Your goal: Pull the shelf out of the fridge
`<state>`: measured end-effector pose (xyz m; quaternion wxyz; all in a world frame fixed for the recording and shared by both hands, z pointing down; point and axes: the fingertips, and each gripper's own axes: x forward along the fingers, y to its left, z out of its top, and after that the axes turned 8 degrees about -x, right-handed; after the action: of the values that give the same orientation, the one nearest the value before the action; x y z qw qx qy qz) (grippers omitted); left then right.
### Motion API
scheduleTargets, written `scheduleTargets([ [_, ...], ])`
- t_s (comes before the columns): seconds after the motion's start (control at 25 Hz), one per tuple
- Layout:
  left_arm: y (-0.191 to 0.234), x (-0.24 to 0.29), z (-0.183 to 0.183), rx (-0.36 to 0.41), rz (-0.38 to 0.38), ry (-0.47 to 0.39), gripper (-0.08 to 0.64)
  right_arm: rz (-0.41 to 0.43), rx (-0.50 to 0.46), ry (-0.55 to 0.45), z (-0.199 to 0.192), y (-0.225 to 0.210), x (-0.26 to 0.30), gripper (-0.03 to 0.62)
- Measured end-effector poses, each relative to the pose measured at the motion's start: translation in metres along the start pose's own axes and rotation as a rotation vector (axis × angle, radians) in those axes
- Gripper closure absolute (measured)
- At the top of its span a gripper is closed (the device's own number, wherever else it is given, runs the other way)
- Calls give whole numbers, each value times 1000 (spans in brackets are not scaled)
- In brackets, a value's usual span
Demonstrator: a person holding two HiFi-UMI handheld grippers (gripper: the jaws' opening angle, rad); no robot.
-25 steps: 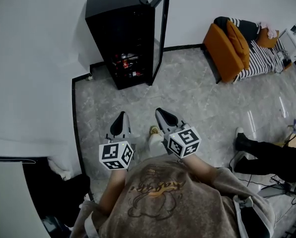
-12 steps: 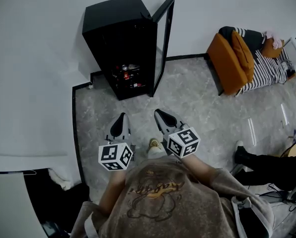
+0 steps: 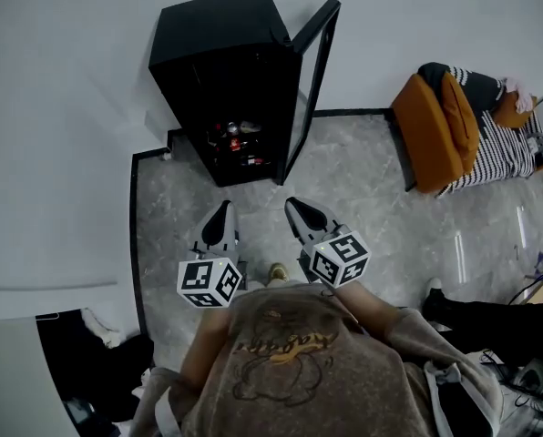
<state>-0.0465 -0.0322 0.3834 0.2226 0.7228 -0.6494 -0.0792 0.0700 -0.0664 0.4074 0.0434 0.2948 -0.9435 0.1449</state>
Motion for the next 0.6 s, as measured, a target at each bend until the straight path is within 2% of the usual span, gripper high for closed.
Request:
scheduleTargets([
  [0.16, 14, 23, -4, 12, 38, 15, 554, 21, 20, 15, -6, -24, 26, 569],
  [0.6, 29, 13, 23, -12, 35, -42, 554, -9, 22, -36, 21, -13, 50, 569],
])
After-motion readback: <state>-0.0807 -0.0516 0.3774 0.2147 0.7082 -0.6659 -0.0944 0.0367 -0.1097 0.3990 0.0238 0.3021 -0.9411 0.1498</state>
